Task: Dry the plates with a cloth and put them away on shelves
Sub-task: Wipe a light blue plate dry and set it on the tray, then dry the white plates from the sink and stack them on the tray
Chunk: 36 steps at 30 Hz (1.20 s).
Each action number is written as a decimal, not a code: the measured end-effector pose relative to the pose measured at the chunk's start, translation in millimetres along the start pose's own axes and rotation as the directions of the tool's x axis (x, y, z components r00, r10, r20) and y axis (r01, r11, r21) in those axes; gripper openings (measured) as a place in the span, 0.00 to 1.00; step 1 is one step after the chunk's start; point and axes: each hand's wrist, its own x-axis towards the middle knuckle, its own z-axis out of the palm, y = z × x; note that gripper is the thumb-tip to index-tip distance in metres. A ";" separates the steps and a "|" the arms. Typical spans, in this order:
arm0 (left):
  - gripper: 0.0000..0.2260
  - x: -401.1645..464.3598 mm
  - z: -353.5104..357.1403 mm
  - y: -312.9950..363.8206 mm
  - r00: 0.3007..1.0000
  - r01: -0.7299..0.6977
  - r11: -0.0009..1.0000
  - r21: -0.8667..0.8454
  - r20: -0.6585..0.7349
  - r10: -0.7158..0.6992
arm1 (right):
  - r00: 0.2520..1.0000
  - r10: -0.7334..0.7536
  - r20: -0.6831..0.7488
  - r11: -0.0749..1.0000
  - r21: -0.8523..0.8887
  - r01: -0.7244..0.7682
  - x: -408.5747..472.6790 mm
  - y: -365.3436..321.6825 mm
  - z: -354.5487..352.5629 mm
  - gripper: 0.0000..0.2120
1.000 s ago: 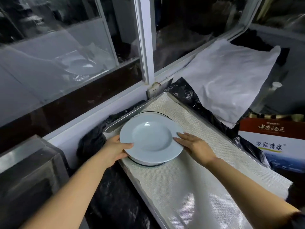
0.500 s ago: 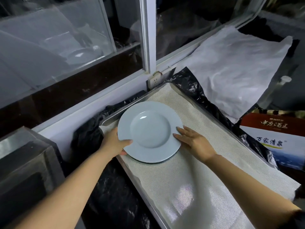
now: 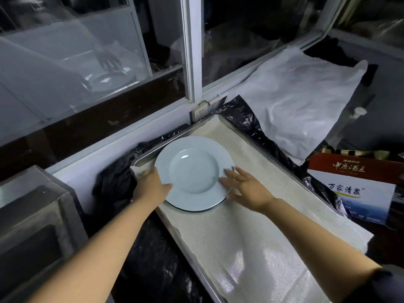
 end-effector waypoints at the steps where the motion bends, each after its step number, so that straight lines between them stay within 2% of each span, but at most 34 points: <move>1: 0.30 -8.6 -2.4 1.5 1.000 -0.012 1.000 -0.002 -0.006 0.012 | 1.000 -0.006 -0.026 1.000 0.021 0.006 -3.9 -6.6 -3.4 0.31; 5: 0.32 -53.0 -14.7 -4.1 0.997 -0.072 0.990 -0.118 -0.002 0.073 | 0.998 -0.016 -0.058 0.997 0.071 0.020 -25.5 -44.8 -23.2 0.29; 8: 0.30 -95.7 -24.2 -17.6 0.993 -0.115 0.965 -0.237 -0.048 0.107 | 0.995 -0.068 -0.078 0.991 0.106 0.077 -43.7 -77.4 -32.9 0.28; 10: 0.32 -118.0 -27.2 -29.2 0.993 -0.113 0.956 -0.270 -0.073 0.097 | 0.993 -0.089 -0.075 0.984 0.147 0.100 -52.1 -95.1 -33.9 0.28; 13: 0.33 -158.5 -30.3 -62.8 0.992 -0.075 0.947 -0.312 -0.119 0.040 | 0.984 -0.168 -0.052 0.970 0.168 0.174 -65.3 -130.3 -27.7 0.29; 19: 0.32 -222.9 -32.9 -147.5 0.985 0.089 0.874 -0.478 -0.086 -0.147 | 0.952 -0.304 0.031 0.937 0.189 0.293 -69.3 -205.9 3.4 0.28; 26: 0.32 -285.7 -37.0 -266.1 0.934 0.259 0.814 -0.521 -0.079 -0.347 | 0.879 -0.438 0.191 0.897 0.156 0.413 -58.0 -310.6 51.6 0.28; 29: 0.31 -304.6 -37.1 -321.3 0.903 0.340 0.805 -0.486 -0.070 -0.423 | 0.859 -0.460 0.225 0.887 0.167 0.431 -51.0 -358.8 80.0 0.27; 36: 0.29 -325.8 -38.2 -472.8 0.826 0.471 0.716 -0.515 -0.028 -0.563 | 0.828 -0.450 0.334 0.892 0.221 0.395 -28.3 -481.4 163.2 0.28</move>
